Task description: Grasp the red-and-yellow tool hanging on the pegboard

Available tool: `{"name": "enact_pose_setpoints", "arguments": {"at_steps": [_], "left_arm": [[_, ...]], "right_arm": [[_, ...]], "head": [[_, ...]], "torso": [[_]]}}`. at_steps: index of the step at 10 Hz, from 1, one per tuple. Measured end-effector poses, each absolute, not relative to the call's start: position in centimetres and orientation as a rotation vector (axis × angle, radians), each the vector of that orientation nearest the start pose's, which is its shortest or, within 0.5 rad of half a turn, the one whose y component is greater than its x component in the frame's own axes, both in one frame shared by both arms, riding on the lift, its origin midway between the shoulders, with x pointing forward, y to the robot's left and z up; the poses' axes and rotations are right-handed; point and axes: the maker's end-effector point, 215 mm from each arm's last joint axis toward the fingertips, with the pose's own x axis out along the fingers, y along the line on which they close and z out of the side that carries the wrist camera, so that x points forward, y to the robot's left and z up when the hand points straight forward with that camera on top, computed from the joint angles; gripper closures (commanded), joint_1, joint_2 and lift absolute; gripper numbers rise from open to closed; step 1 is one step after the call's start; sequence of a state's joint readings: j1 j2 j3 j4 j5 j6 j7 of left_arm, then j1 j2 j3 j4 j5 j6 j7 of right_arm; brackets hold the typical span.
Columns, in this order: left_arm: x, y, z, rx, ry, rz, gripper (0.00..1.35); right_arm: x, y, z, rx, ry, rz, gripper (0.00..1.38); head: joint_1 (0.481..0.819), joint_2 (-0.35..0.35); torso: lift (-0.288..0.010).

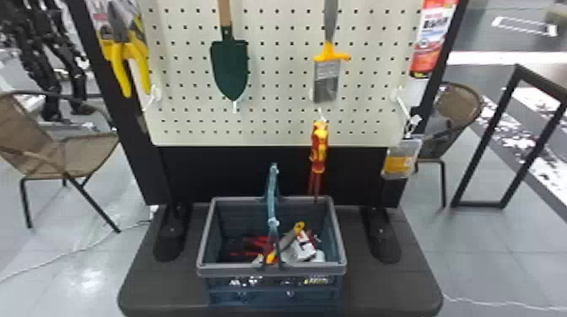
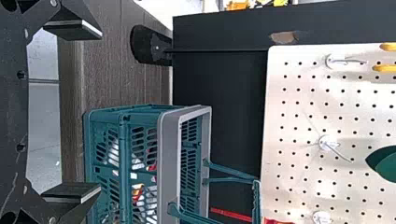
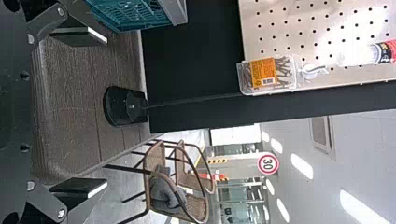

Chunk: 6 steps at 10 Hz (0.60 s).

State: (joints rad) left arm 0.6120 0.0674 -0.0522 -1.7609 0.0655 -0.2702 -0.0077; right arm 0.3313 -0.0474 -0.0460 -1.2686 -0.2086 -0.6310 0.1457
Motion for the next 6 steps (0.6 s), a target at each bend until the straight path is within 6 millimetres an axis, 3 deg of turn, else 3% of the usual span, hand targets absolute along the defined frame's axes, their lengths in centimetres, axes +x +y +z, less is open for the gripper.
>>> {"name": "enact_pose_setpoints", "arguments": {"at_steps": [4, 6], "left_arm": [[37.4, 21.2, -45.7, -0.031, 0.157, -0.065, 0.16], [37.4, 21.2, -45.8, -0.030, 0.158, -0.065, 0.16]], "right_arm": [[42.5, -27.2, -47.1, 0.110, -0.025, -0.002, 0.22], [44.4, -25.7, -43.2, 0.103, -0.100, 0.039, 0.22]], "head": [[0.549, 0.000], [0.549, 0.000]], "torso": [[-0.100], [-0.100]]}}
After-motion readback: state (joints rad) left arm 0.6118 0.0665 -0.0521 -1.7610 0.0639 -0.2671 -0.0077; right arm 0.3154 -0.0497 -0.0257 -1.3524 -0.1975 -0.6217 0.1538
